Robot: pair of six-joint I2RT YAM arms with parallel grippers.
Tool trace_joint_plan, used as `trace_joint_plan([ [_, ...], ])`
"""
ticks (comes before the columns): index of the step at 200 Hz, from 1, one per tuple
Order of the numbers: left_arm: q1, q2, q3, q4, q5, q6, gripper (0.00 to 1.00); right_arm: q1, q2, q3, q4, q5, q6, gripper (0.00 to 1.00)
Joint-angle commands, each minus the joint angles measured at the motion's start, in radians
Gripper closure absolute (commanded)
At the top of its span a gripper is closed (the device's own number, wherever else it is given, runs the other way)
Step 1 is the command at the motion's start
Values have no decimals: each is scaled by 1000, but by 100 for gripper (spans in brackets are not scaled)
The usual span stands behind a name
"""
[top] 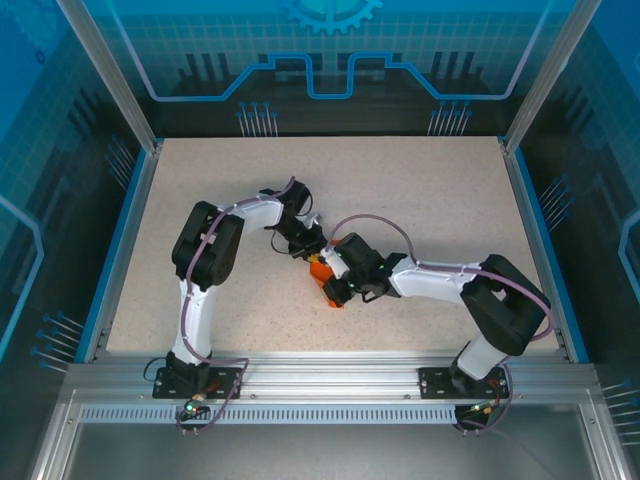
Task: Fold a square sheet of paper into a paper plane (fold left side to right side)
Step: Third fold the triangle at the center of the table.
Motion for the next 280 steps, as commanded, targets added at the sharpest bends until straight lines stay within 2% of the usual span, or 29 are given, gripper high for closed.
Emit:
trace_joint_plan([
  [1, -9, 45, -3, -50, -51, 31, 85, -28, 27, 28, -33, 0, -17, 99],
  [67, -18, 46, -5, -48, -54, 27, 85, -58, 76, 73, -53, 22, -13, 98],
  [280, -24, 49, -19, -43, -56, 22, 86, -84, 95, 67, -79, 81, 24, 98],
])
